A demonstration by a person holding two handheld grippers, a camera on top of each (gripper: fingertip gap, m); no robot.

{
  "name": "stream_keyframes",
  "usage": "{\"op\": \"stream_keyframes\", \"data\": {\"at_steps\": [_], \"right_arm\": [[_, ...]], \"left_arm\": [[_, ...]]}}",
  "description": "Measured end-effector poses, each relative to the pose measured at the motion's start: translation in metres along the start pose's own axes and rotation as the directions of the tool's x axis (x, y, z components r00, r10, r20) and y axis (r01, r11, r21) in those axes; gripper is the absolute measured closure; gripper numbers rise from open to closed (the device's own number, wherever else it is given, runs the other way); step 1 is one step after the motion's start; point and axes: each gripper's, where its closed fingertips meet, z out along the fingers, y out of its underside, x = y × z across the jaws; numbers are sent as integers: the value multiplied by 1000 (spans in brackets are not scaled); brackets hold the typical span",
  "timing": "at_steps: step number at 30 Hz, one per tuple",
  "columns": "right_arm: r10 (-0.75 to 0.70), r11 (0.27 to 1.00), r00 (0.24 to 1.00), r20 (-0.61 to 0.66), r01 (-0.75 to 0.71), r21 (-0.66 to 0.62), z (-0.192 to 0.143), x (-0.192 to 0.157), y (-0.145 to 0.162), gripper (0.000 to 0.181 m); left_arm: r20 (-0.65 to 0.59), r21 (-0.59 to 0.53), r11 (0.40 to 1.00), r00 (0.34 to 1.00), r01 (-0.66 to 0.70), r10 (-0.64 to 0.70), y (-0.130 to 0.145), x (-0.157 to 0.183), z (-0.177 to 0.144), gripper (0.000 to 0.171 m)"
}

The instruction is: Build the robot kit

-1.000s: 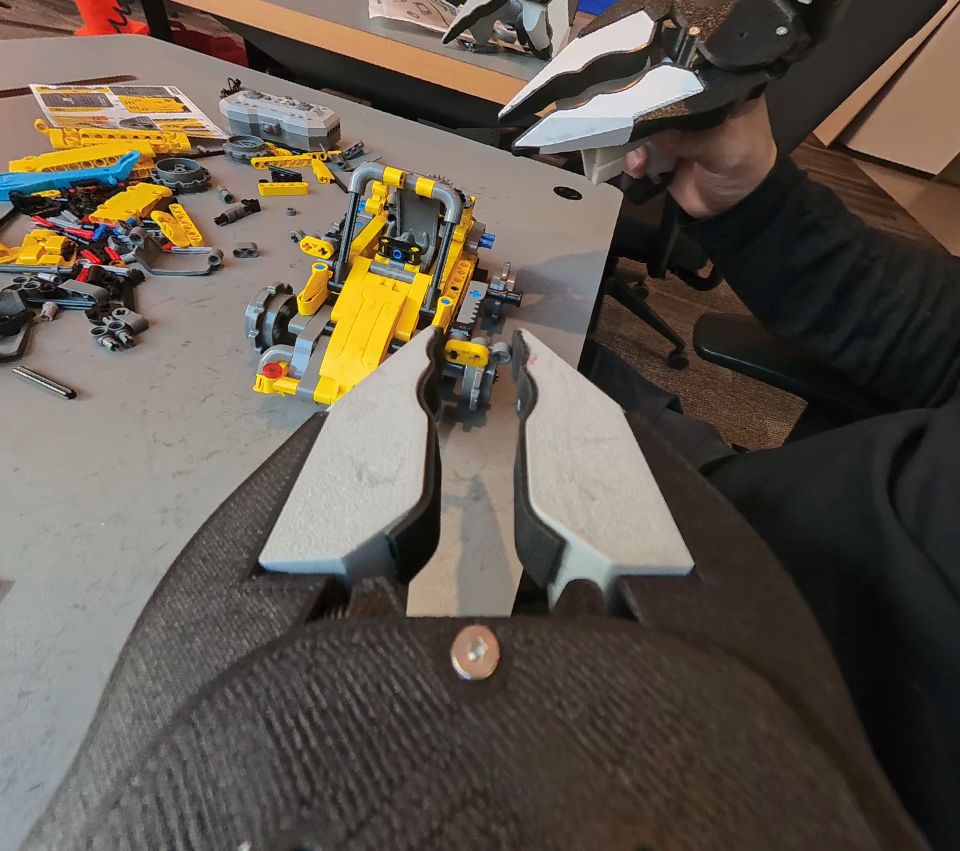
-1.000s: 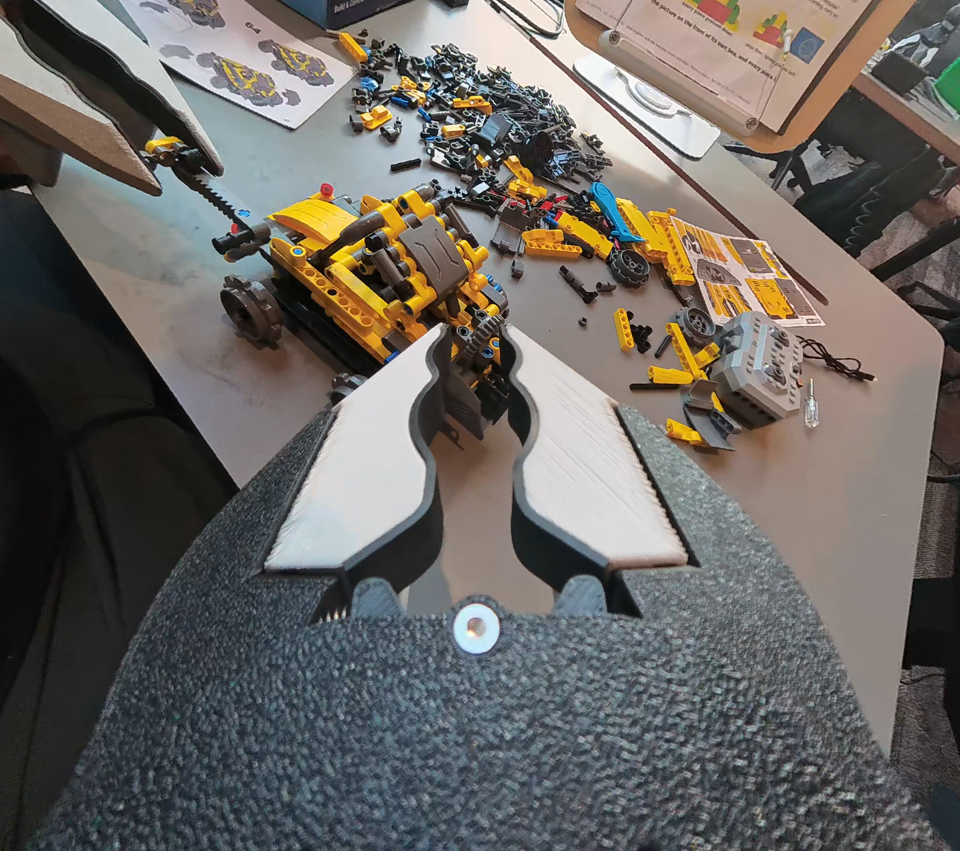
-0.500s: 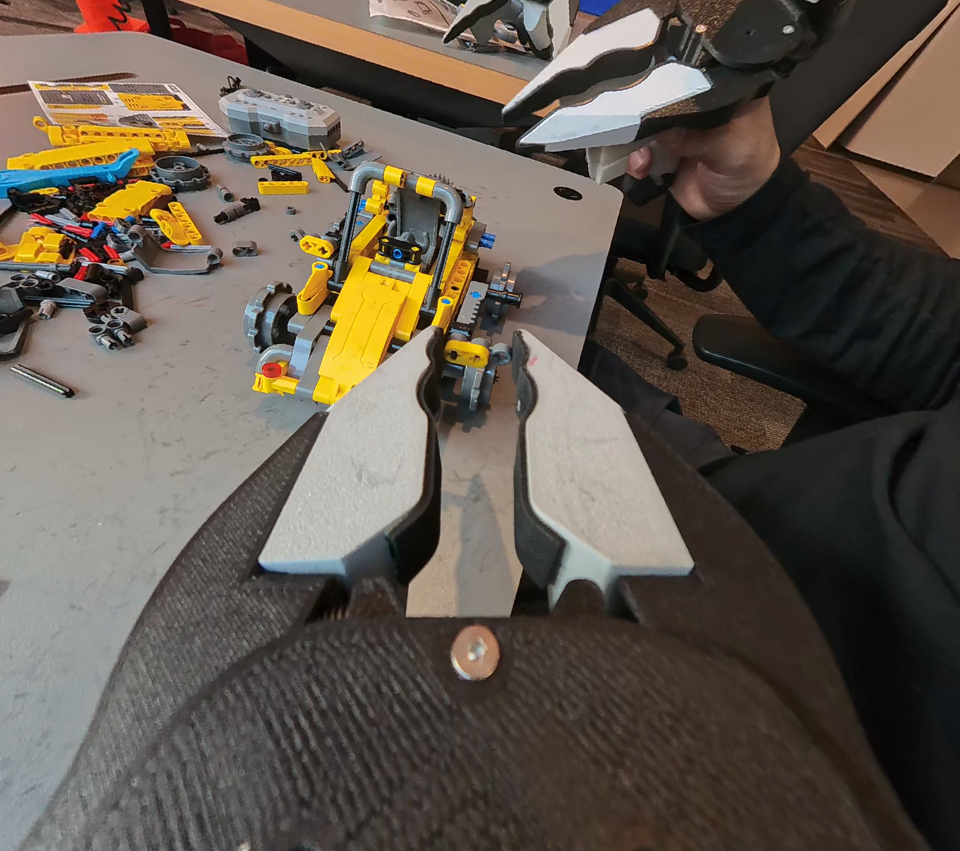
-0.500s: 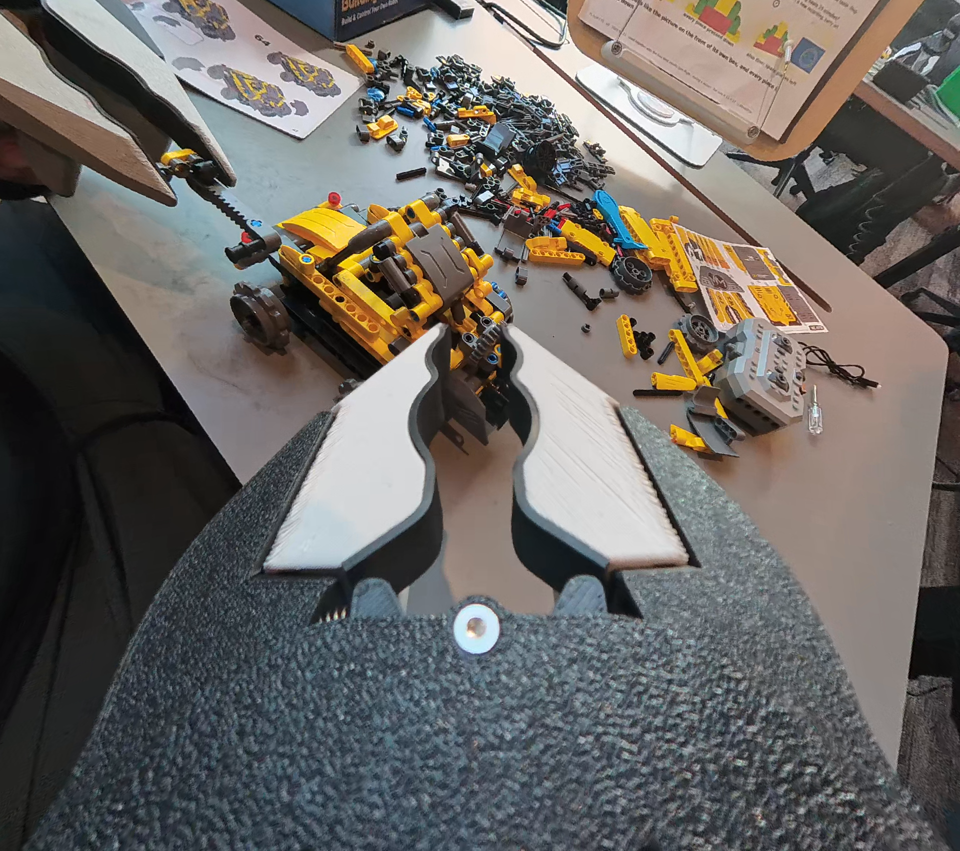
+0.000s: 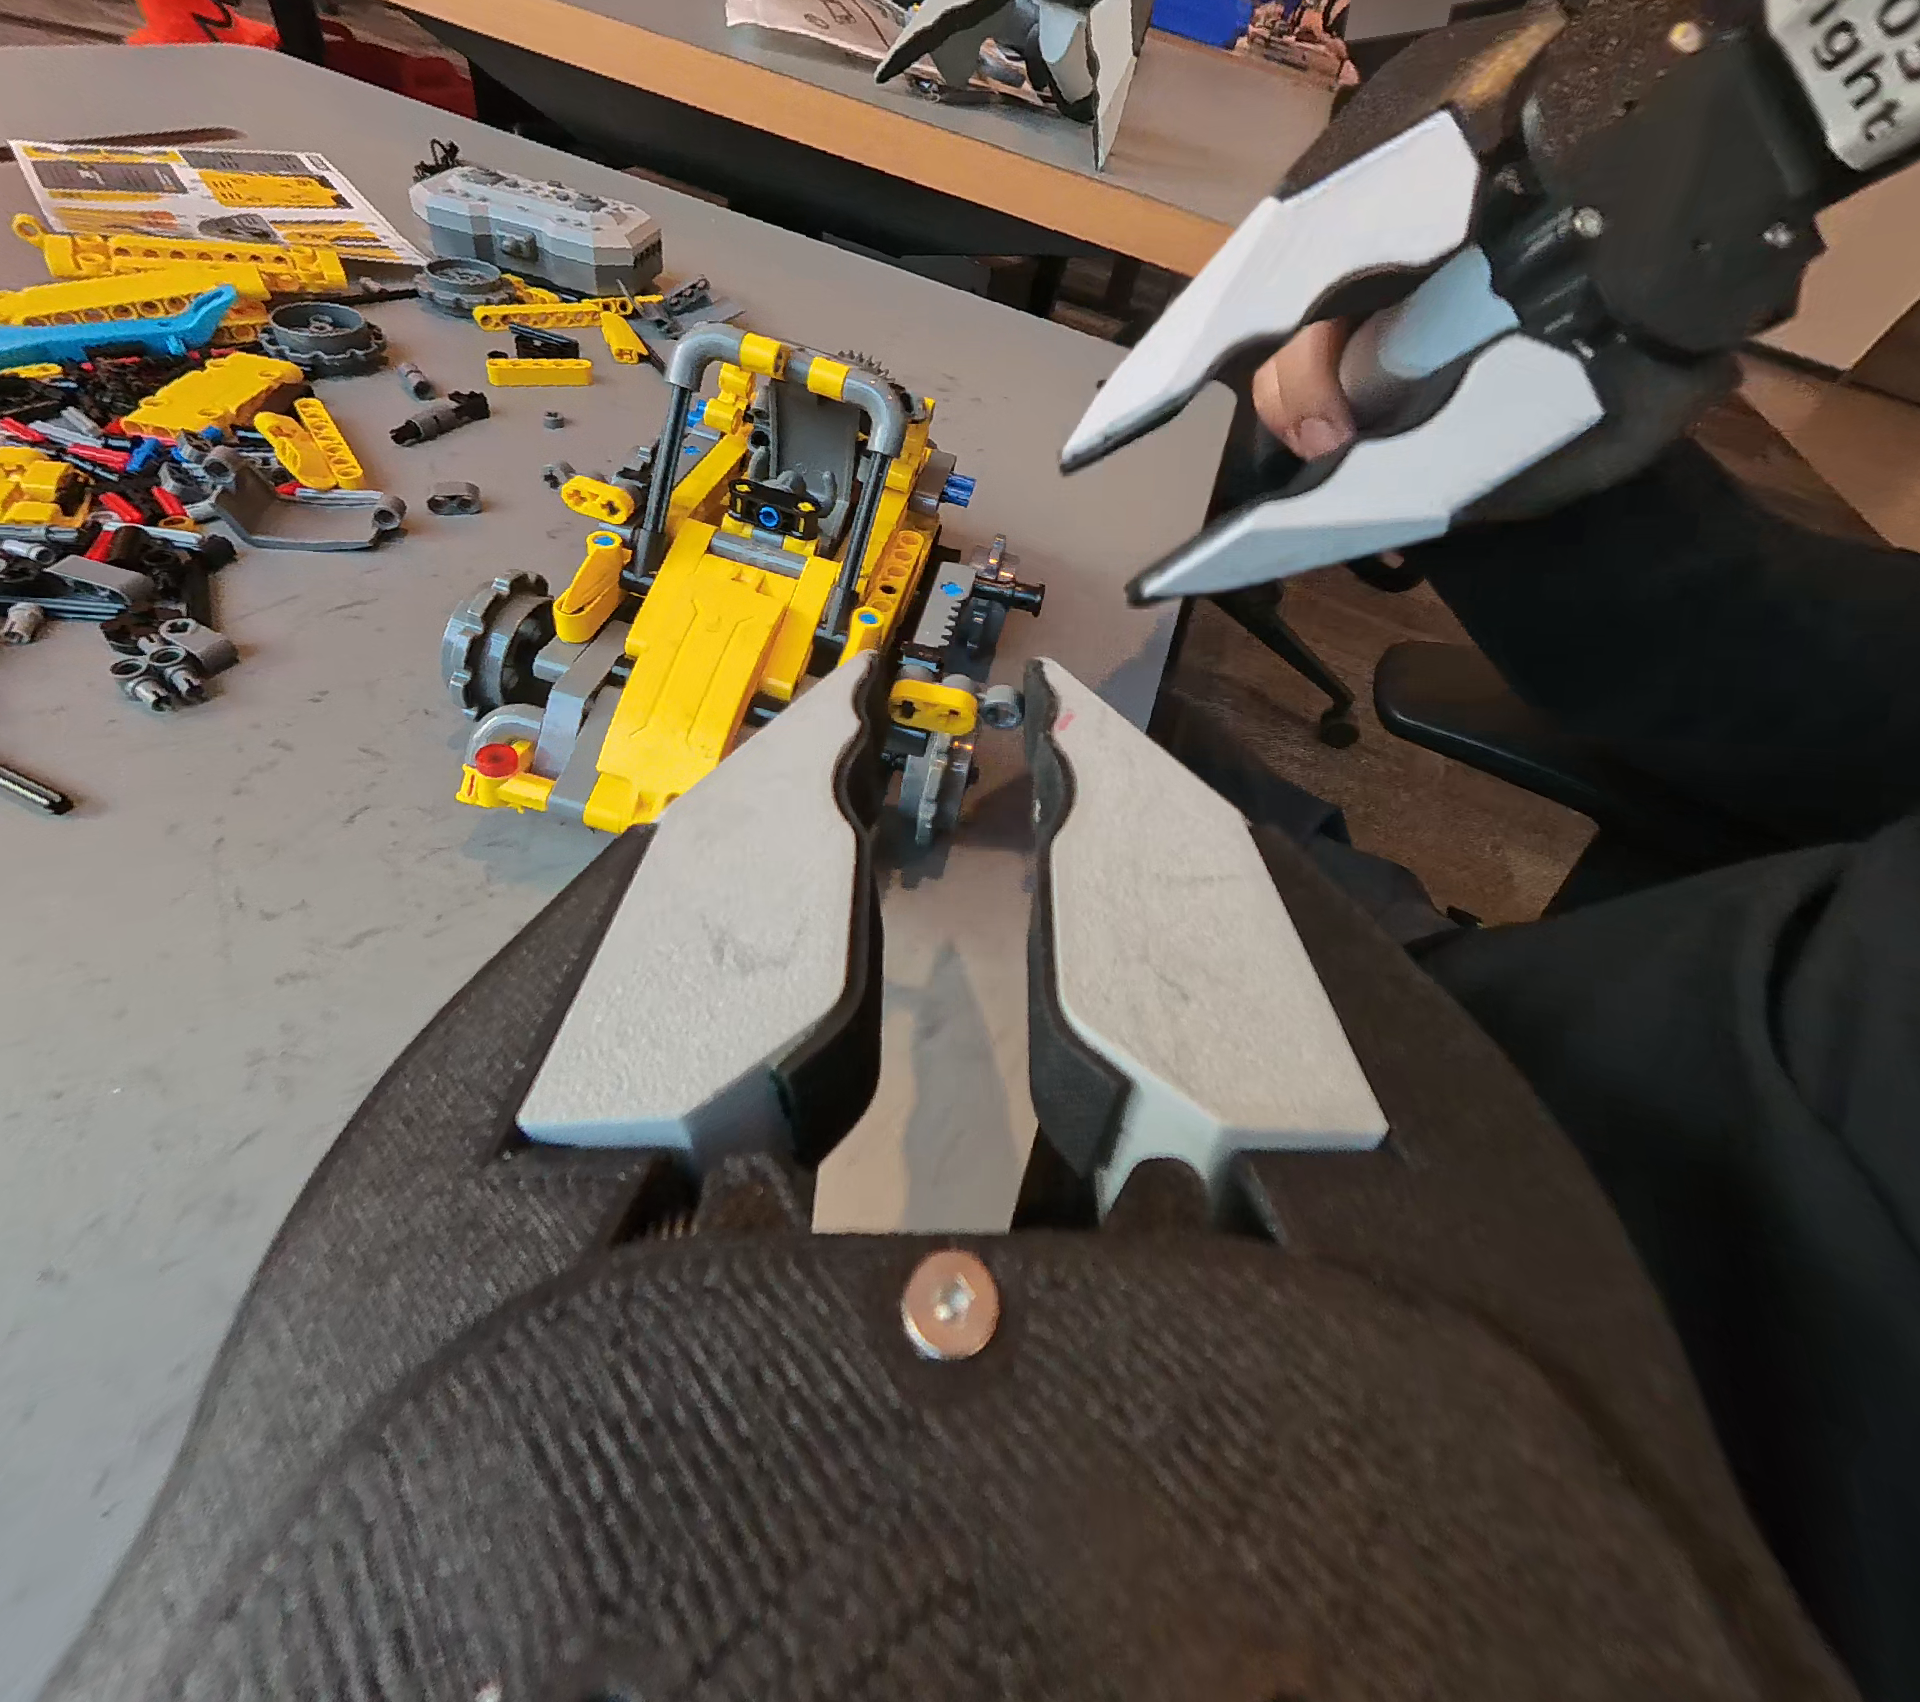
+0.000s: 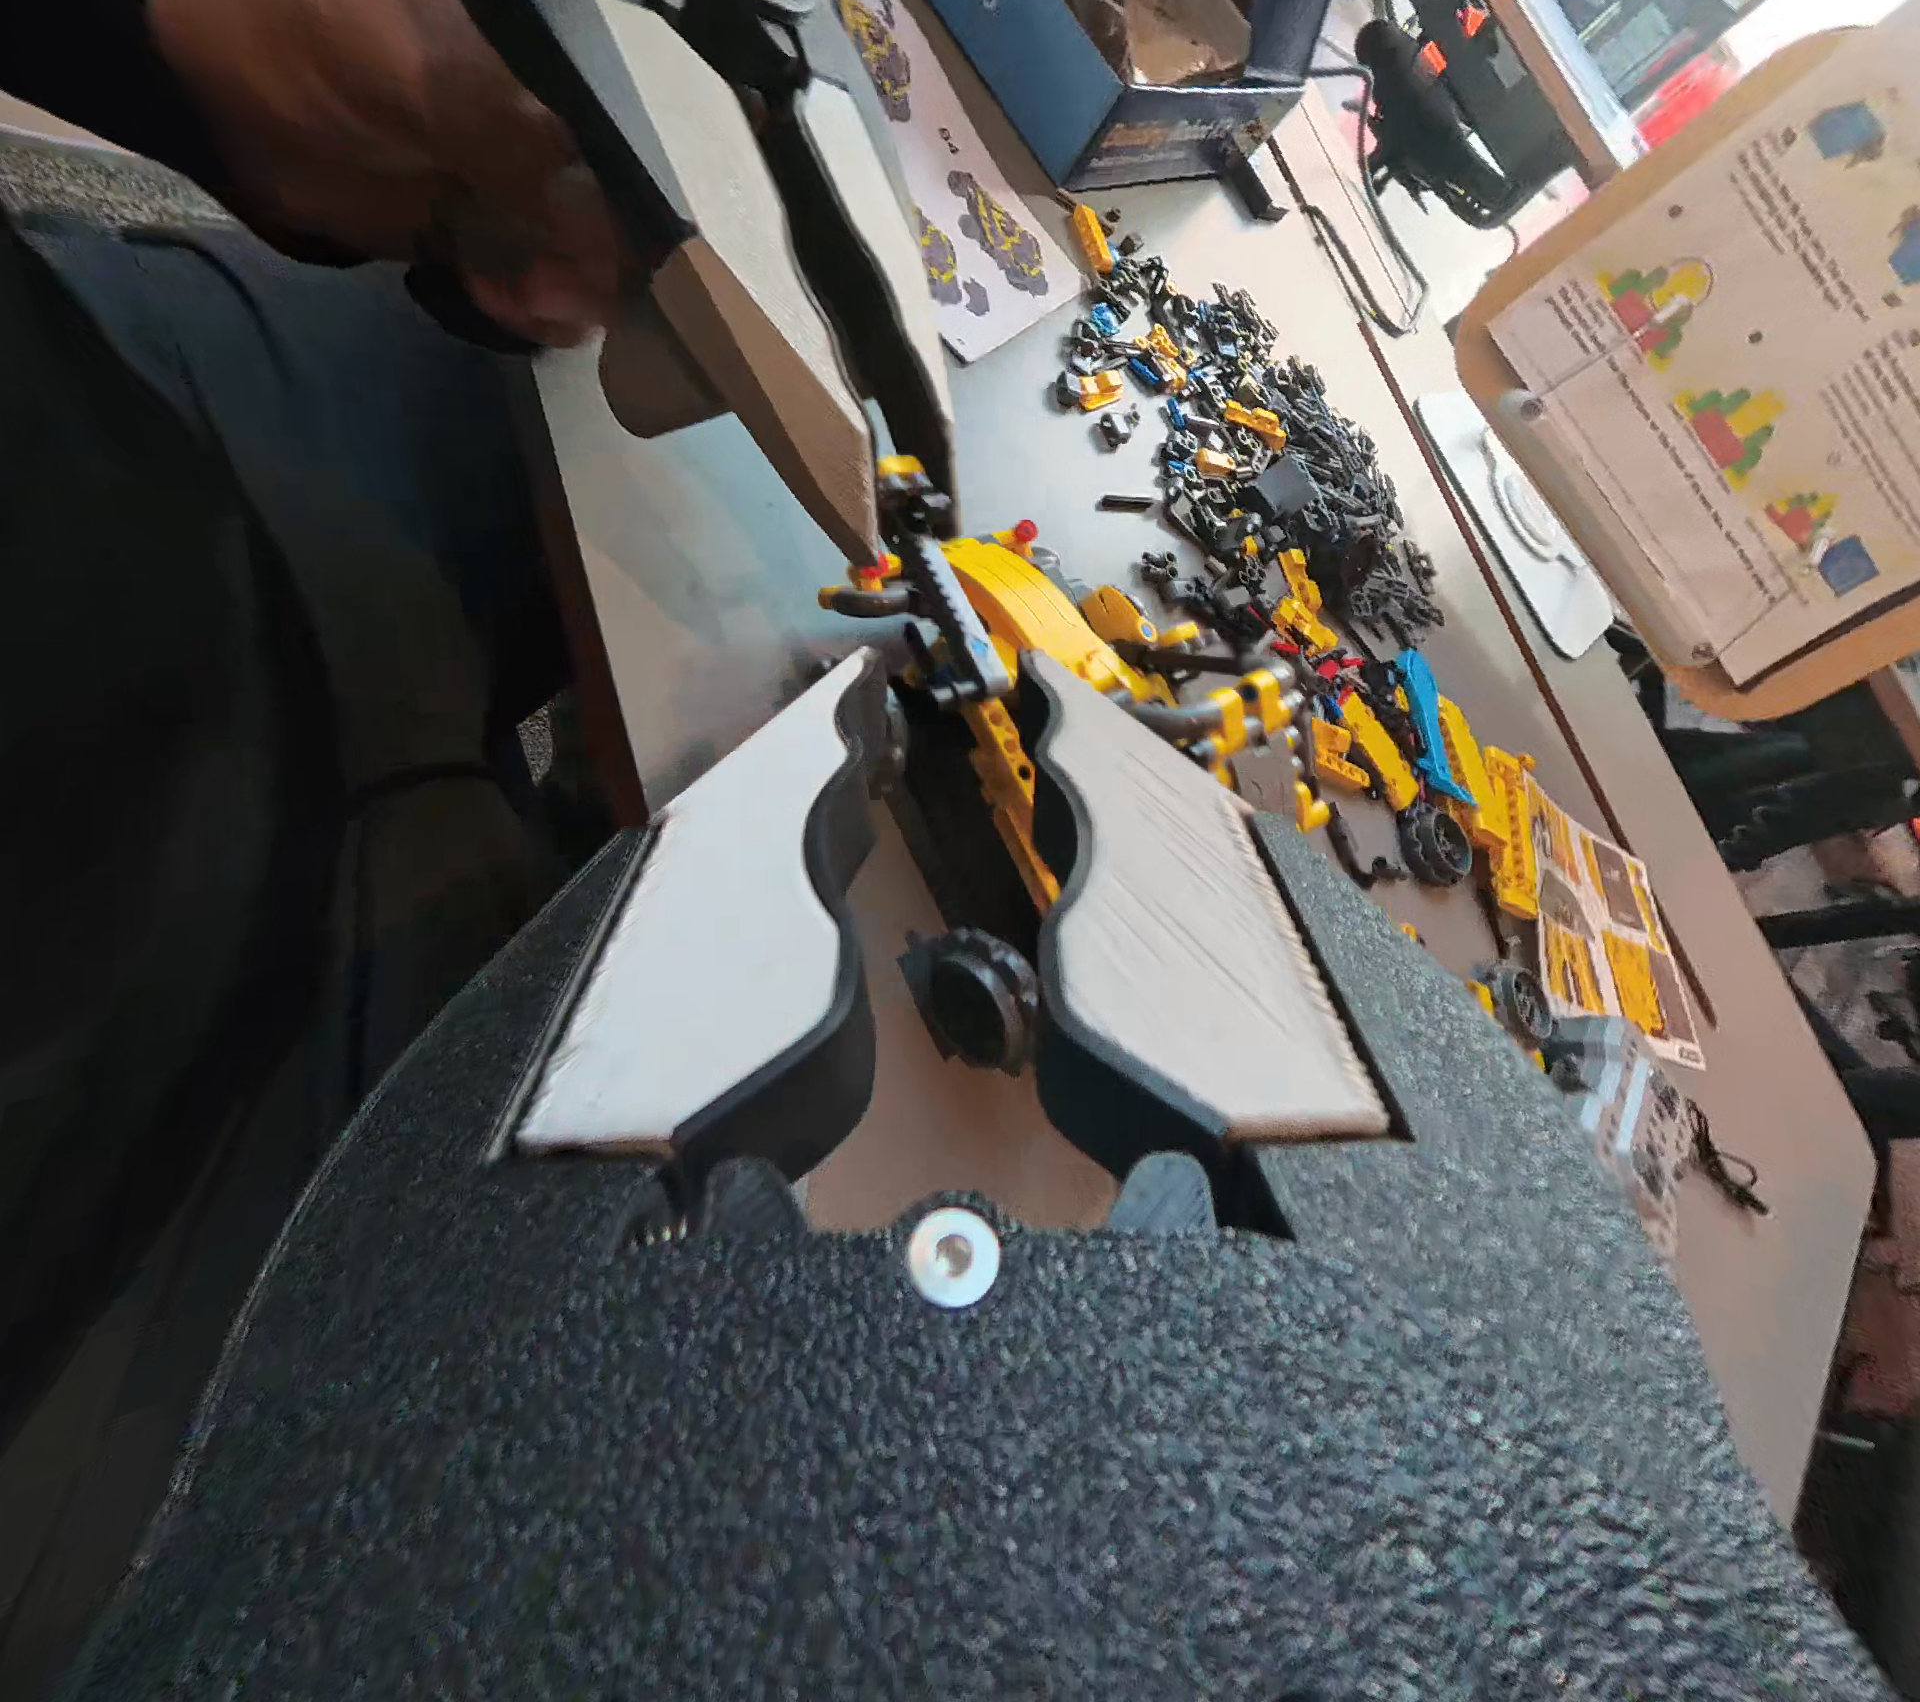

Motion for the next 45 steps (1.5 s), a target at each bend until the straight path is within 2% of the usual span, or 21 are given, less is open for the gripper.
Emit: {"op": "stream_keyframes", "data": {"at_steps": [3, 6, 10, 16, 20, 30, 33, 38, 45], "right_arm": [[-87, 995, 996, 10, 88, -48, 16, -17, -2, 156], [-191, 974, 978, -80, 179, -137, 25, -11, 6, 159], [-267, 953, 959, -91, 249, -172, 29, -15, 6, 162], [-321, 933, 941, -111, 294, -208, 31, -13, 12, 162], [-371, 911, 921, -121, 335, -243, 33, -12, 16, 170], [-390, 901, 914, -115, 353, -252, 37, -16, 19, 171], [-393, 903, 908, -145, 351, -248, 36, -12, 16, 171], [-384, 905, 916, -117, 349, -244, 38, -17, 19, 171], [-356, 920, 929, -106, 327, -216, 37, -18, 17, 170]], "left_arm": [[-8, -19, 999, 1000, -28, 28, 4, 5, 3, 148], [-14, -20, 998, 998, -55, 55, 5, 9, 4, 148], [-22, -16, 999, 999, -44, 43, 6, 10, 5, 148], [-59, -16, 1000, 998, -13, 12, 8, 14, 8, 148], [-68, -21, 1000, 998, -8, 7, 8, 15, 8, 148], [-115, -8, 1000, 993, 7, -7, 7, 21, 6, 148], [-94, 11, 1000, 996, -7, 8, 5, 20, 6, 148], [-33, -18, 998, 998, -52, 51, 10, 17, 10, 148], [-67, -1, 1000, 997, -24, 24, 7, 18, 8, 148]]}}
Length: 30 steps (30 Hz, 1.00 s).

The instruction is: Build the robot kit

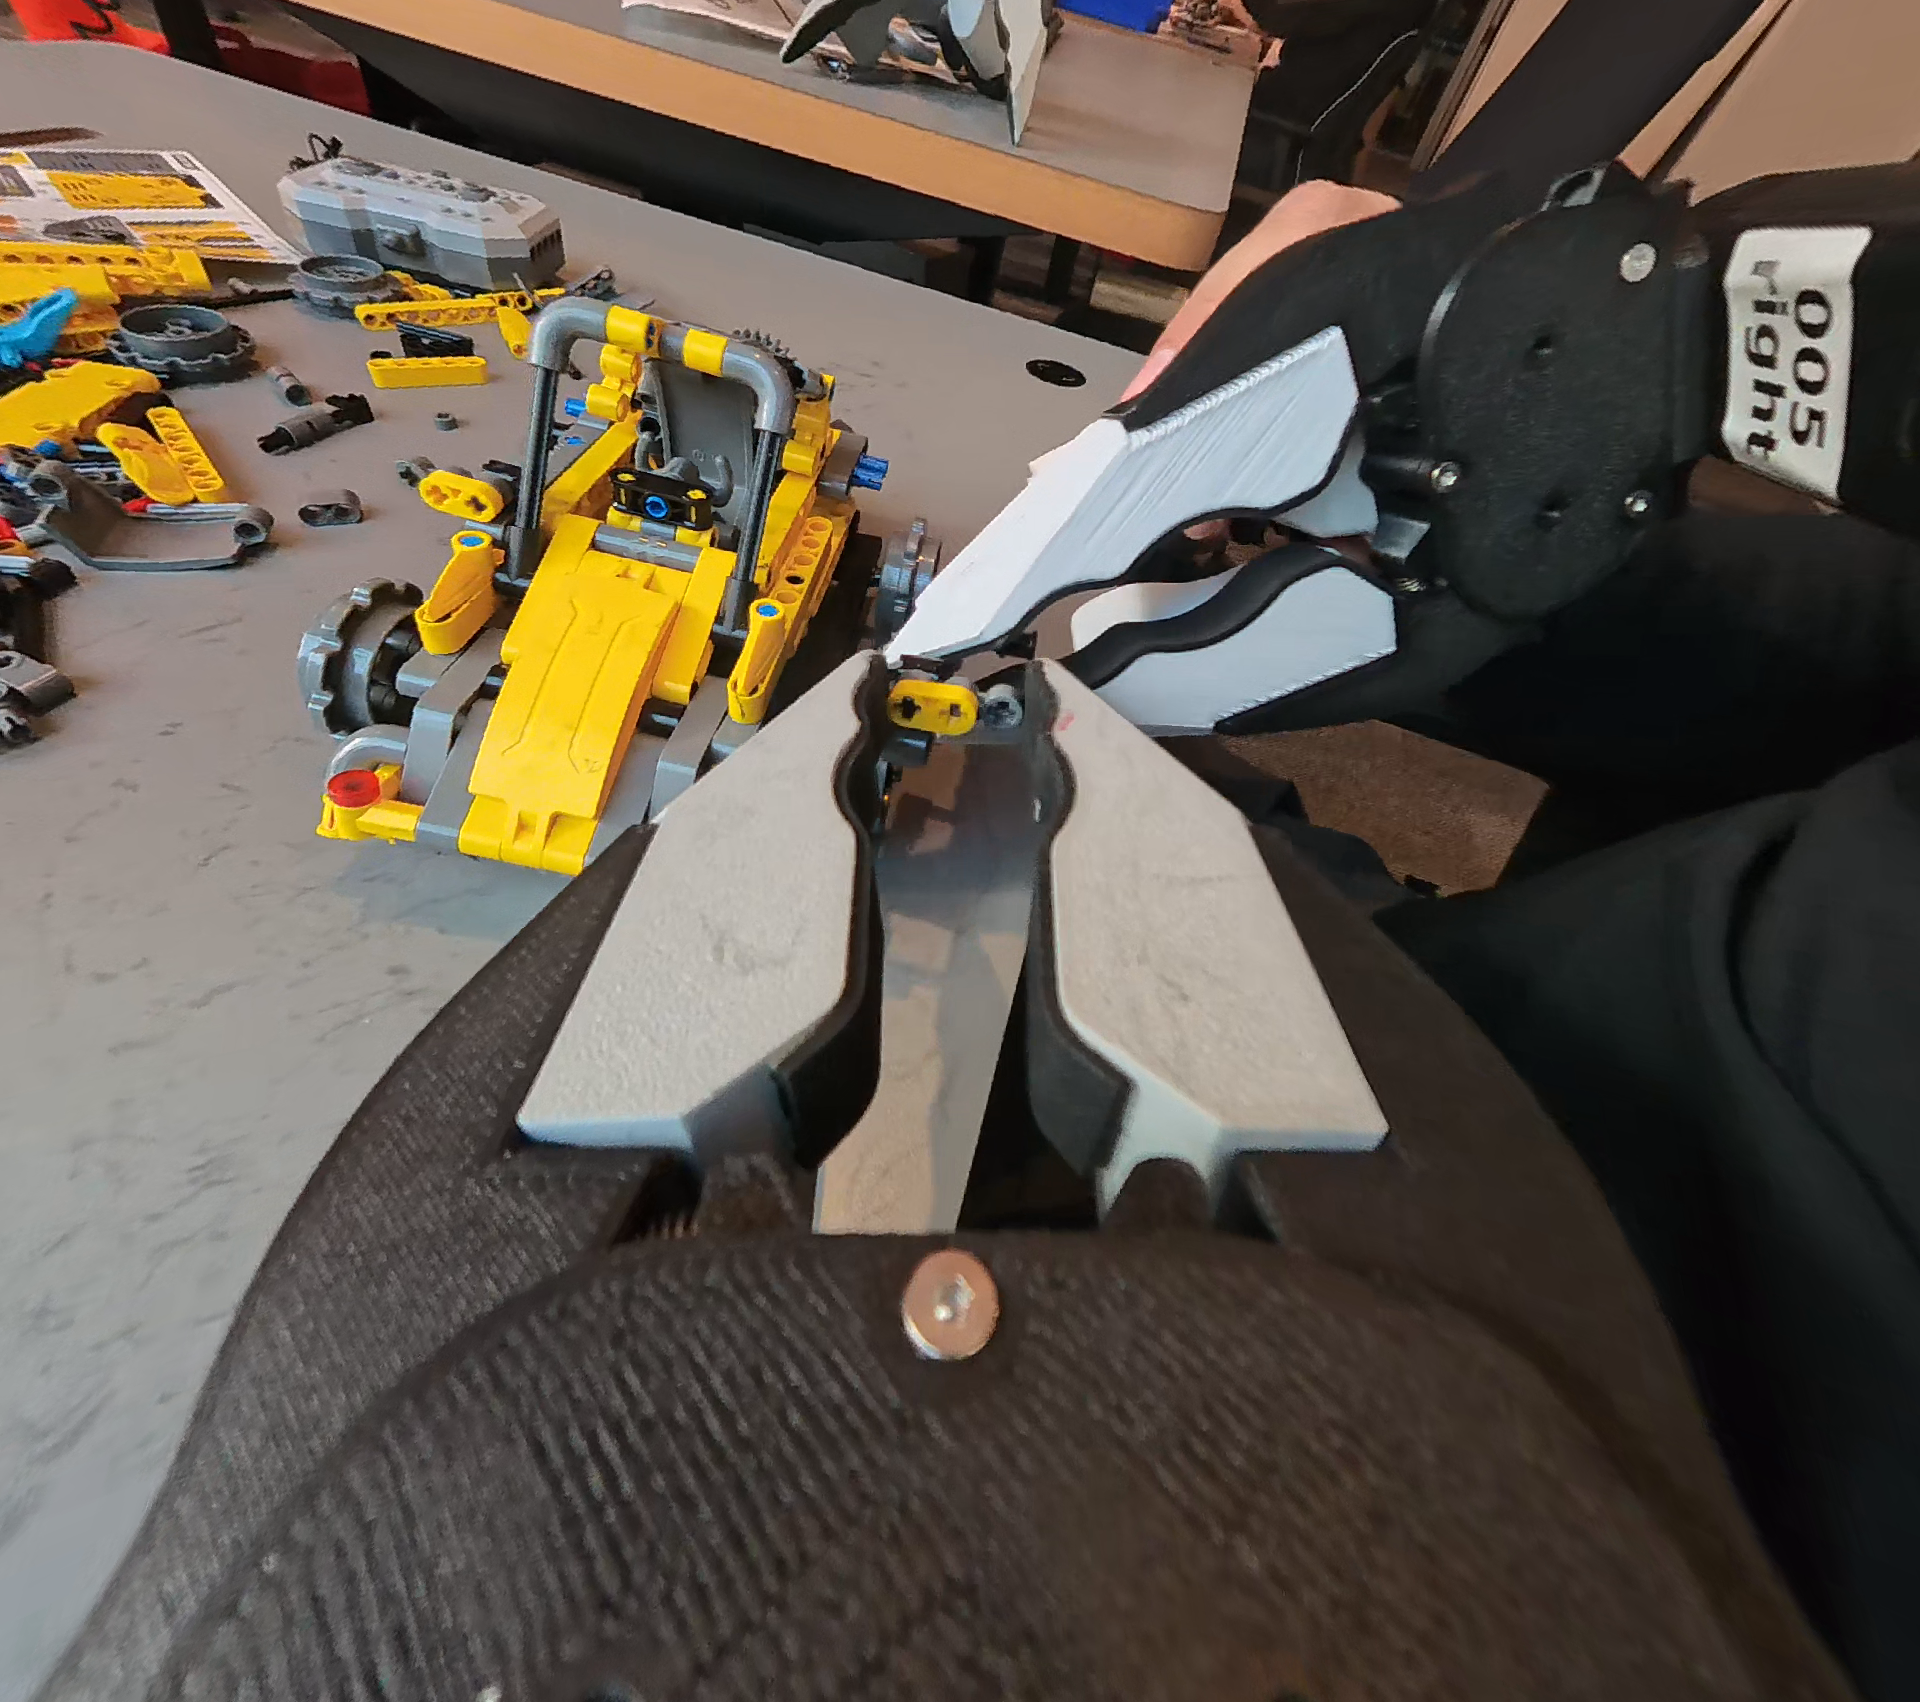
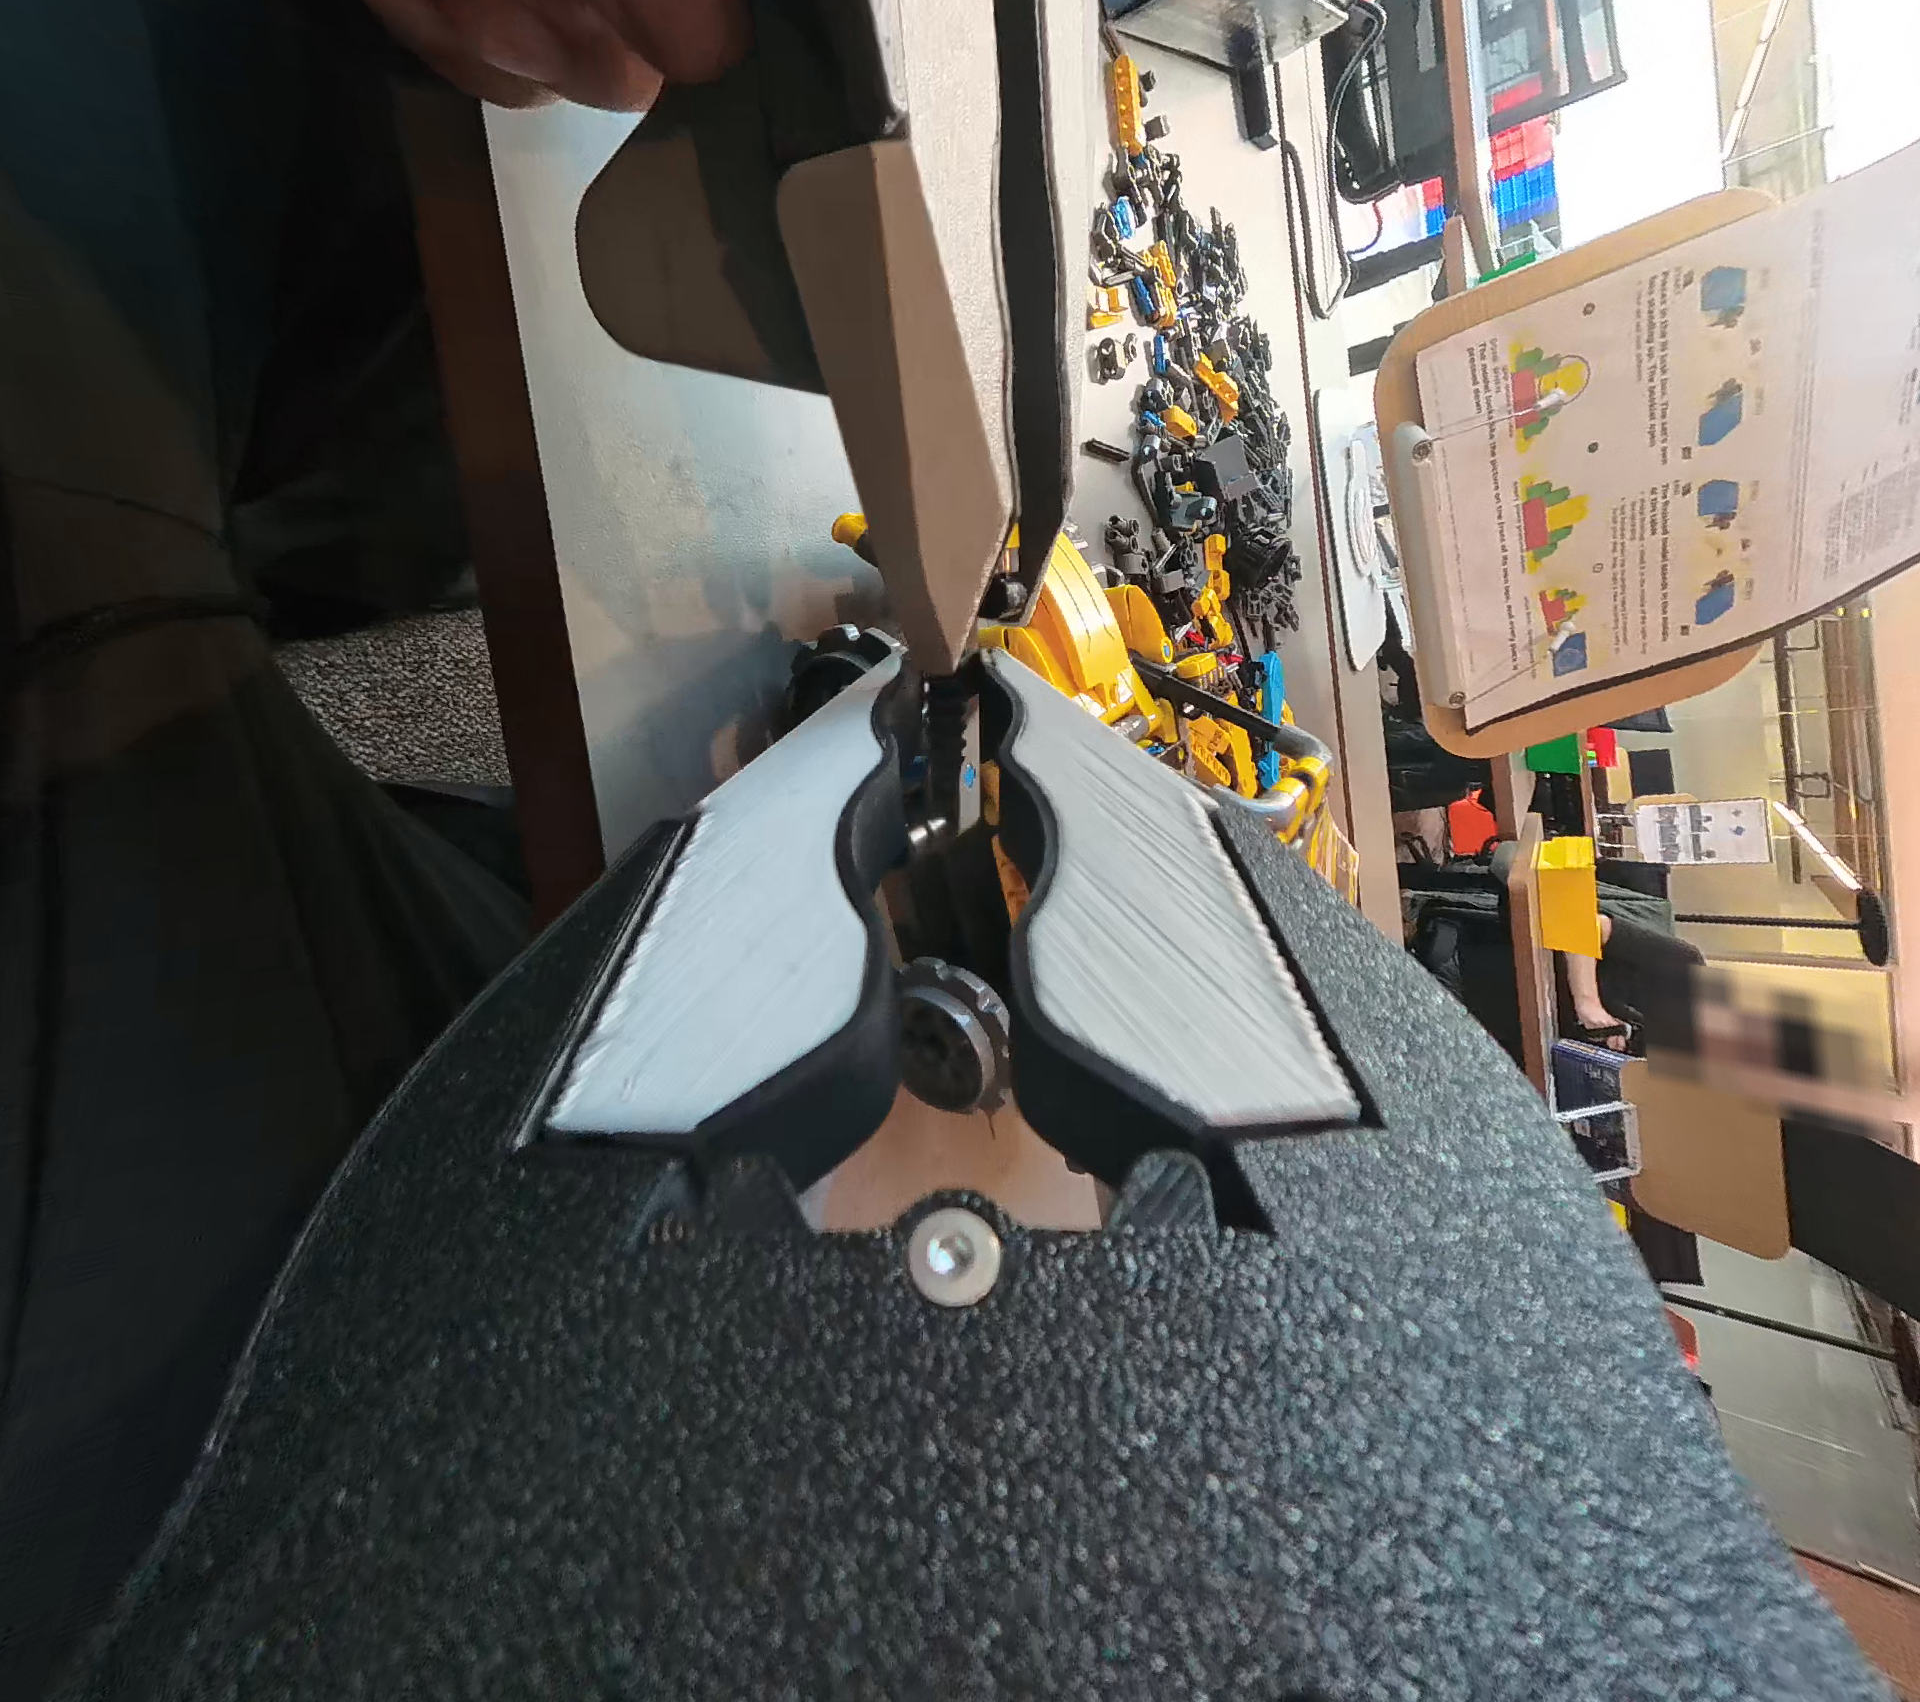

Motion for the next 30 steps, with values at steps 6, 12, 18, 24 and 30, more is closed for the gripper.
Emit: {"op": "stream_keyframes", "data": {"at_steps": [6, 12, 18, 24, 30], "right_arm": [[-13, 1000, 1000, -18, 12, -6, 0, 0, 1, 171], [-91, 996, 993, -73, 89, -30, -2, 6, 6, 171], [-215, 972, 971, -106, 201, -125, -8, 21, 25, 171], [-289, 946, 952, -97, 268, -184, -10, 33, 42, 172], [-254, 958, 963, -90, 237, -163, -9, 29, 41, 171]], "left_arm": [[6, -7, 1000, 1000, -7, 8, 1, 0, 1, 148], [4, -7, 1000, 1000, 20, -20, 1, -2, 1, 148], [34, -50, 999, 999, -7, 8, 0, -11, -9, 142], [168, -160, 979, 973, -129, 156, 6, -45, -29, 139], [247, -237, 957, 943, -165, 224, 20, -53, -45, 130]]}}
